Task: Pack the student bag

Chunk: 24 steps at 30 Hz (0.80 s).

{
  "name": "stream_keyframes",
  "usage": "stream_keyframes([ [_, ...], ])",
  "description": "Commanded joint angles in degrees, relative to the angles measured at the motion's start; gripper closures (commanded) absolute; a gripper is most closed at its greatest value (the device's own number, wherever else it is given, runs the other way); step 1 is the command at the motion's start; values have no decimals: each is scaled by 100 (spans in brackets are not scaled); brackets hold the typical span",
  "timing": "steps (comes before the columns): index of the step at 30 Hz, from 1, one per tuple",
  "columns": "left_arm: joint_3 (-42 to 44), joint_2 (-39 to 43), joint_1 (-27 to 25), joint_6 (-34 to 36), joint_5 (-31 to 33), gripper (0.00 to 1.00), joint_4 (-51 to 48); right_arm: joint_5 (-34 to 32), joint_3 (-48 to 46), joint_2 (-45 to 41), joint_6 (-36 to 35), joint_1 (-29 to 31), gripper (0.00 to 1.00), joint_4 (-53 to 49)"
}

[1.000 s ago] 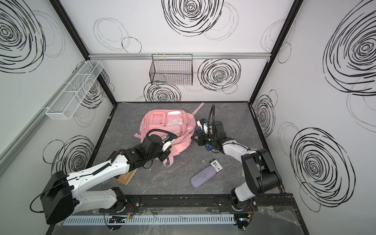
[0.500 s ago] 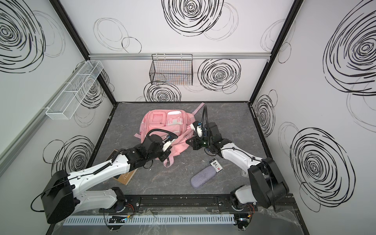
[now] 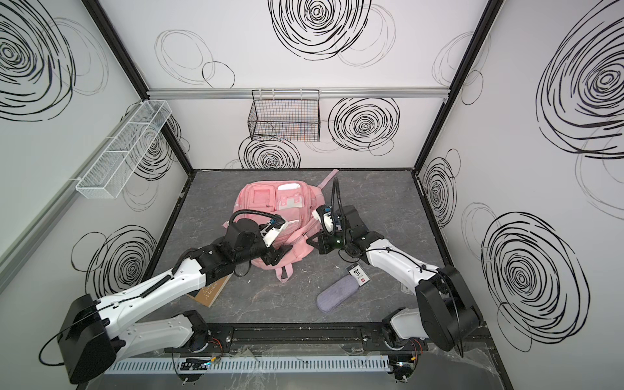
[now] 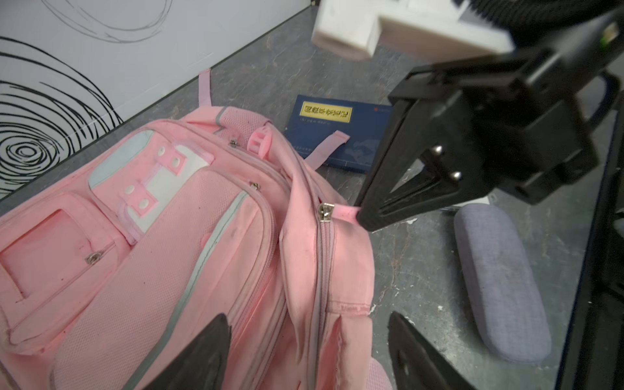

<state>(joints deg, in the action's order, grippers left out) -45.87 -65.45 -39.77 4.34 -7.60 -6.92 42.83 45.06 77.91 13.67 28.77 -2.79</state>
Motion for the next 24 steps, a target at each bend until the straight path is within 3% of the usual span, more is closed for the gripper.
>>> stream_keyframes([
  [1, -532, -205, 364, -234, -788, 25, 51, -155, 390, -178, -518, -29, 100, -84],
  [5, -1560, -1212, 719, -768, -1344, 26, -581, -369, 257, -298, -786, -25, 100, -59],
  [11, -3163, -2628, 650, -943, -1686, 32, -1659, -438, 144, -353, -873, -21, 100, 7],
  [17, -3825, -3425, 628, -1030, -1677, 37, -2177, -587, -36, -520, -910, -20, 100, 118],
  [20, -3886, -3649, 619, -1089, -1931, 46, -2149, -626, -85, -557, -905, -14, 100, 163],
  [24, -3964, -3879, 602, -1101, -1950, 48, -2246, -653, -170, -618, -885, -21, 100, 264],
])
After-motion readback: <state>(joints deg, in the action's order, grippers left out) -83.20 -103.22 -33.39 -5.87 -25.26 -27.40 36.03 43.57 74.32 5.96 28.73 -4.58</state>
